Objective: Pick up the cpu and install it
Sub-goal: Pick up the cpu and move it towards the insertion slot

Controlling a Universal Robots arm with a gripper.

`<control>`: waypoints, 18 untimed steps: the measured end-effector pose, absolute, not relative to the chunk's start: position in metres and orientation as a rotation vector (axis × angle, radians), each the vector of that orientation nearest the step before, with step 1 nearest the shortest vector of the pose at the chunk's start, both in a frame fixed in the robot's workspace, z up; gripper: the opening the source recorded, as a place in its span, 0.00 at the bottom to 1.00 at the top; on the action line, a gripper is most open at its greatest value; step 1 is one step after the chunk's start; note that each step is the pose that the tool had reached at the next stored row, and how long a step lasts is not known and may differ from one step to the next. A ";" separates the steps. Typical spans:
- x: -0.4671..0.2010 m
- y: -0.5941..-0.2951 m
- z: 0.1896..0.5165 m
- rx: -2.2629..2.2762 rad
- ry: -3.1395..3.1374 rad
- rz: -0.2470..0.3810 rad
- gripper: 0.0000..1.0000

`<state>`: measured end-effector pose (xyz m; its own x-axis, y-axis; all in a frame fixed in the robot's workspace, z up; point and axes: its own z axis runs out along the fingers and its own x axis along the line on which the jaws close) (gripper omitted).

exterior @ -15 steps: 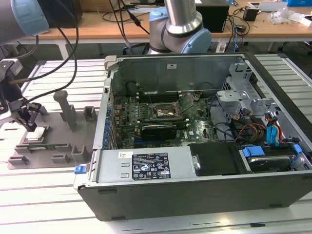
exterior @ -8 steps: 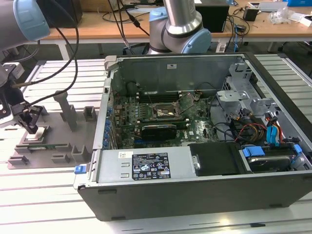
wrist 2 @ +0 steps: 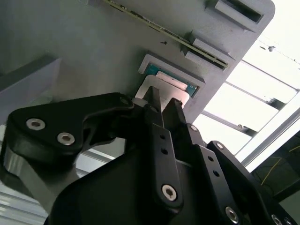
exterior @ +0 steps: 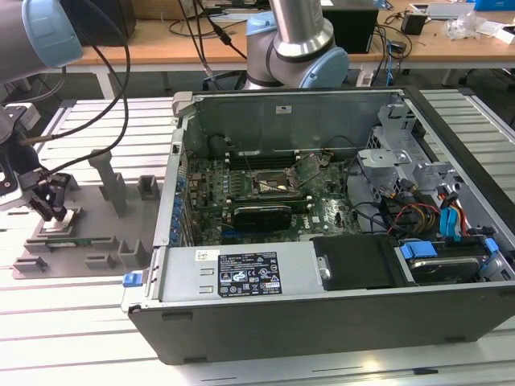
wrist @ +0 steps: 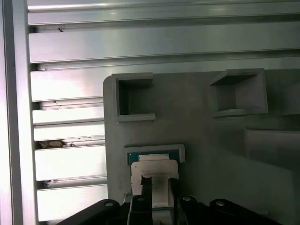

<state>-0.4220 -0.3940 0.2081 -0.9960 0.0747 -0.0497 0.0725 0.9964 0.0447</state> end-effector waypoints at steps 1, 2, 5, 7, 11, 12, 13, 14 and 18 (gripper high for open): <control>-0.422 -0.394 0.208 0.114 3.087 0.066 0.29; -0.422 -0.394 0.208 0.114 3.087 0.066 0.36; -0.422 -0.394 0.207 0.113 3.087 0.066 0.60; -0.422 -0.394 0.205 0.113 3.087 0.066 0.60; -0.422 -0.394 0.199 0.113 3.088 0.067 0.60; -0.423 -0.394 0.198 0.112 3.088 0.067 0.60; -0.423 -0.394 0.197 0.112 3.088 0.068 0.60; -0.423 -0.394 0.196 0.112 3.087 0.071 0.60; -0.423 -0.394 0.194 0.110 3.088 0.078 0.60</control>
